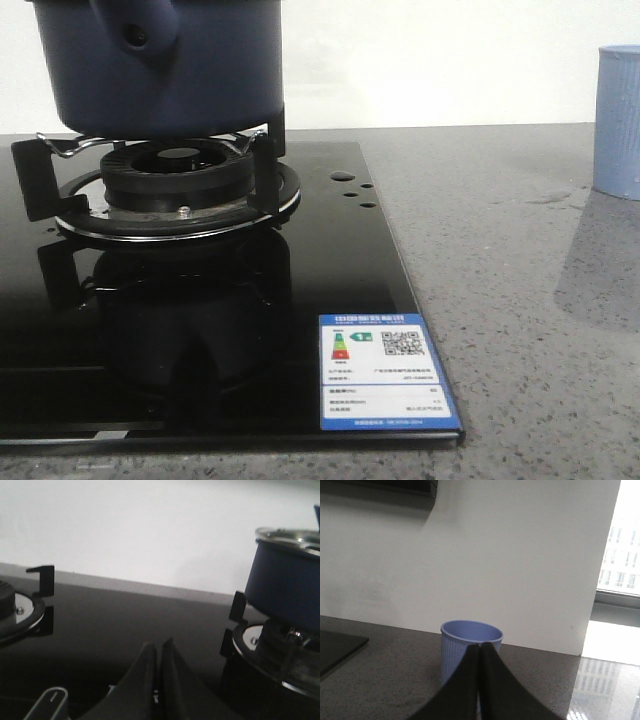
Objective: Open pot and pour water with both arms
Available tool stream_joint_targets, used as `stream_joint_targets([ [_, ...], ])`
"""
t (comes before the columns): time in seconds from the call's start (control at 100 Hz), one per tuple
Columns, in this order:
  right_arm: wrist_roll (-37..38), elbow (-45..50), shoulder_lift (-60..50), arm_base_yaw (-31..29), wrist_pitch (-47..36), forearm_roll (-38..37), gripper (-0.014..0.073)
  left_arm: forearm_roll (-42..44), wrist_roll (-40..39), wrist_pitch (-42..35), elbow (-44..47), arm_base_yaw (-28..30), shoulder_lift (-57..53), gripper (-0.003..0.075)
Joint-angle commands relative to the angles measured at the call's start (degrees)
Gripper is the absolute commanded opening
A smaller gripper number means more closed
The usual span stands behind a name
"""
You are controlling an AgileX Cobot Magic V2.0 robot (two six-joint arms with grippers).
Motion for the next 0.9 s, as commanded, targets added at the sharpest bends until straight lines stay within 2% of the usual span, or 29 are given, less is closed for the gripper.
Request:
stream_joint_targets([
  [0.0,-0.1,-1.6,0.6,0.0,-1.3,0.8,-0.0053,2.7,-1.7,-4.7,0.9,0.1,-0.9,-0.0016],
  [0.14,-0.1,-1.6,0.6,0.0,-1.3,0.8,-0.0053,3.3,0.4,-3.9,0.9,0.0,-1.4,-0.0016],
  [0.35,-0.1,-1.6,0.6,0.0,-1.3,0.8,-0.0053,3.2,0.4,-3.1,0.9,-1.7,-1.4,-0.0016],
  [0.89,-0.1,-1.6,0.6,0.0,-1.3,0.8,-0.0053,3.2,0.4,-3.1,0.9,-1.7,-1.4,-0.0016],
])
